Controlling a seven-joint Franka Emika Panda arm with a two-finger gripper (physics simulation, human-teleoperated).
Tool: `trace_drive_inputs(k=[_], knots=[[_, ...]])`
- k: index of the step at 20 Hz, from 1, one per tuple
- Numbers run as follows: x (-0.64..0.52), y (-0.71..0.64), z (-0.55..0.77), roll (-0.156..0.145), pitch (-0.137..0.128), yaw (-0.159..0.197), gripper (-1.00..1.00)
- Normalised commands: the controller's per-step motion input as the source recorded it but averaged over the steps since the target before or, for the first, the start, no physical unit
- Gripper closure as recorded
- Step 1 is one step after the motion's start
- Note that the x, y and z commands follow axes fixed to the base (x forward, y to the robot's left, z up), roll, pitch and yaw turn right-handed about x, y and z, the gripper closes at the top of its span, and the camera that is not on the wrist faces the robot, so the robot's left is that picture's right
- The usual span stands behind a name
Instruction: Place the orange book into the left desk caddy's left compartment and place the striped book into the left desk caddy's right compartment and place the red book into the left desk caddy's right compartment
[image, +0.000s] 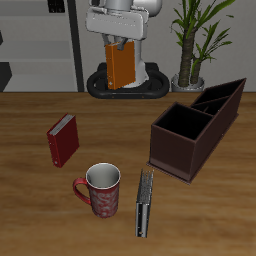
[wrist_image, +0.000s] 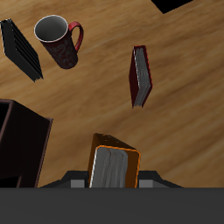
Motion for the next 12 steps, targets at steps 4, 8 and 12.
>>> trace_drive_inputs(k=[4,8,12], knots=[[-0.17,0.21,-0.31,-0.101,-0.033,0.015,1.0],[-0.16,0.1,-0.28,-0.177,-0.018,-0.011,1.0],[-0.13,0.2,-0.32,-0.104,-0.015,-0.017,1.0]])
